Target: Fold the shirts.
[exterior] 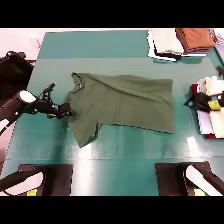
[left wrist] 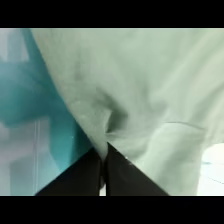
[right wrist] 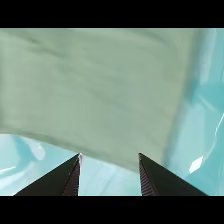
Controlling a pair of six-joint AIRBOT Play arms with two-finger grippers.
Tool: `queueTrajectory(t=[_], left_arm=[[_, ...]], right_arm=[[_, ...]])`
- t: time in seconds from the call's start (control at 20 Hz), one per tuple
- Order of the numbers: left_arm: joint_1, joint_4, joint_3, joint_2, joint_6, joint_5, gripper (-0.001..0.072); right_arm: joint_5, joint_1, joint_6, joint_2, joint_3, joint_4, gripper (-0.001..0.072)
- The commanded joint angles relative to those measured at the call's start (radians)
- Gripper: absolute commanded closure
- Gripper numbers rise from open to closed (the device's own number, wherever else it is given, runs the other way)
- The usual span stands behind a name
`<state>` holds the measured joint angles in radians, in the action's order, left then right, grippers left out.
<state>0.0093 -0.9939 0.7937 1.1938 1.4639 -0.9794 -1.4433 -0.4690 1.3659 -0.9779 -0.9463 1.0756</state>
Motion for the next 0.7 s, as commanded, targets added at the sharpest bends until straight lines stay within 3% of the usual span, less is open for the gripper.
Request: queueTrajectory(t=[0.0, 0.05, 0.25, 0.55, 0.65], left_arm=[[0.013, 0.011, 0.04, -0.012, -0.006, -0.011, 0.0685], [0.013, 0.011, 0.042, -0.012, -0.006, -0.009, 0.0685], [0.013, 0.011, 0.042, -0.012, -0.006, -0.009, 0.0685], [0.013, 0.011, 0.042, -0.012, -0.006, -0.032, 0.0685], [0.013, 0.011, 0.043, -0.012, -0.006, -0.045, 0.0685]], right_arm=[[-0.004, -0.227, -0.043, 0.011, 0.218, -0.005, 0.0286], [0.005, -0.271, -0.052, -0.01, 0.271, -0.012, 0.0239], [0.083, -0.296, -0.134, -0.115, 0.407, -0.121, 0.024], [0.214, -0.066, -0.137, -0.258, 0.404, -0.217, 0.0268], [0.213, 0.029, -0.137, -0.289, 0.36, -0.217, 0.0415]])
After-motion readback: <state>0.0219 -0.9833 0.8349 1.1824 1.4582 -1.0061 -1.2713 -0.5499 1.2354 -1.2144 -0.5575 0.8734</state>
